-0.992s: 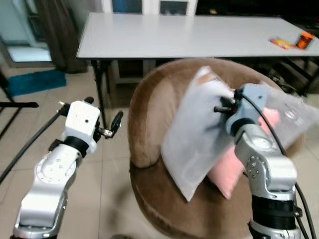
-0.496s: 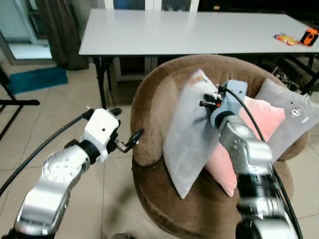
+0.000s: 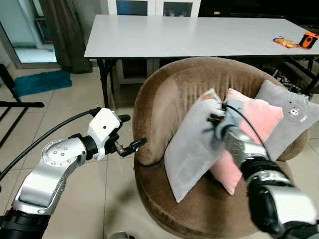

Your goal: Move the pillow to the sofa from floor

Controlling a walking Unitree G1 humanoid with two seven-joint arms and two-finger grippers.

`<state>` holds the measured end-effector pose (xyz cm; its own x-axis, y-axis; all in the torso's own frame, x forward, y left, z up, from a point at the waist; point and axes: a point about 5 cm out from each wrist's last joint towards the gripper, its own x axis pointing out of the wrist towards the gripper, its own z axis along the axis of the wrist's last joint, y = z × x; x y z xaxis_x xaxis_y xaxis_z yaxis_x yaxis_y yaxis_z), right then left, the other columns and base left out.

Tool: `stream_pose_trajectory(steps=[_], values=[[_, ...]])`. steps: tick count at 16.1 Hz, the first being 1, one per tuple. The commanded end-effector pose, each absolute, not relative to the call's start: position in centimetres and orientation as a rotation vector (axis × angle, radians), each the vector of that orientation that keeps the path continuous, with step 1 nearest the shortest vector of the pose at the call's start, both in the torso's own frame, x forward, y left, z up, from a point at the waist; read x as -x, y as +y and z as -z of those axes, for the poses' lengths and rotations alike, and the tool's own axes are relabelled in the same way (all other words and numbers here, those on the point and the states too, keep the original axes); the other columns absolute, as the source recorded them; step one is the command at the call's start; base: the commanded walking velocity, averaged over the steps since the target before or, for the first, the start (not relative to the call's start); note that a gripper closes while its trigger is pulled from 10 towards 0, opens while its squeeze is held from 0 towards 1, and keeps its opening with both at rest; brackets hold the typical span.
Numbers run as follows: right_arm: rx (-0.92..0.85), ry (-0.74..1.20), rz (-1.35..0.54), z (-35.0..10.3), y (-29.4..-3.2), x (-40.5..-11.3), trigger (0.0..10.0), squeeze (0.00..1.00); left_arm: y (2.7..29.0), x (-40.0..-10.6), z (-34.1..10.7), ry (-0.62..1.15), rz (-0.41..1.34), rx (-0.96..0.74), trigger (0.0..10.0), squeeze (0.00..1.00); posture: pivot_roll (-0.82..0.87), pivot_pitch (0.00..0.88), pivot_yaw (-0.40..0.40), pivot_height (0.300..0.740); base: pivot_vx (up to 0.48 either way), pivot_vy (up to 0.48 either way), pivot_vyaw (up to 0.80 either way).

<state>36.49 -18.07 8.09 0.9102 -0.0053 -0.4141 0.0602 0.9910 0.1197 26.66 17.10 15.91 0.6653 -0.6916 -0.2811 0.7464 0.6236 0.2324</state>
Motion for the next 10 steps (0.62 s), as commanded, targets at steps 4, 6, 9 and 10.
stream_pose_trajectory(steps=[4, 6, 9, 10], values=[[0.088, 0.372, 0.042, -10.1, -20.7, -37.4, 10.0, 1.00, 17.3, -26.9, -16.3, 0.136, 0.821, -0.356, 10.0, 0.00, 0.08, 0.000, -0.052, 0.740, 0.000, 0.000, 0.00], [0.152, 0.360, 0.118, -11.4, -23.1, -37.6, 10.0, 0.00, 17.7, -27.1, -16.2, 0.110, 0.727, -0.366, 10.0, 0.00, 0.07, 0.000, -0.048, 0.740, 0.000, 0.000, 0.00], [0.122, 0.224, 0.173, -13.9, -25.7, -37.8, 10.0, 0.00, 18.2, -26.4, -15.6, 0.085, 0.556, -0.291, 10.0, 0.00, 0.05, 0.000, -0.048, 0.740, 0.000, 0.000, 0.00], [0.129, 0.198, 0.176, -14.2, -25.8, -37.8, 10.0, 0.00, 18.4, -26.3, -15.6, 0.081, 0.523, -0.288, 10.0, 0.00, 0.05, 0.000, -0.049, 0.740, 0.000, 0.000, 0.00]])
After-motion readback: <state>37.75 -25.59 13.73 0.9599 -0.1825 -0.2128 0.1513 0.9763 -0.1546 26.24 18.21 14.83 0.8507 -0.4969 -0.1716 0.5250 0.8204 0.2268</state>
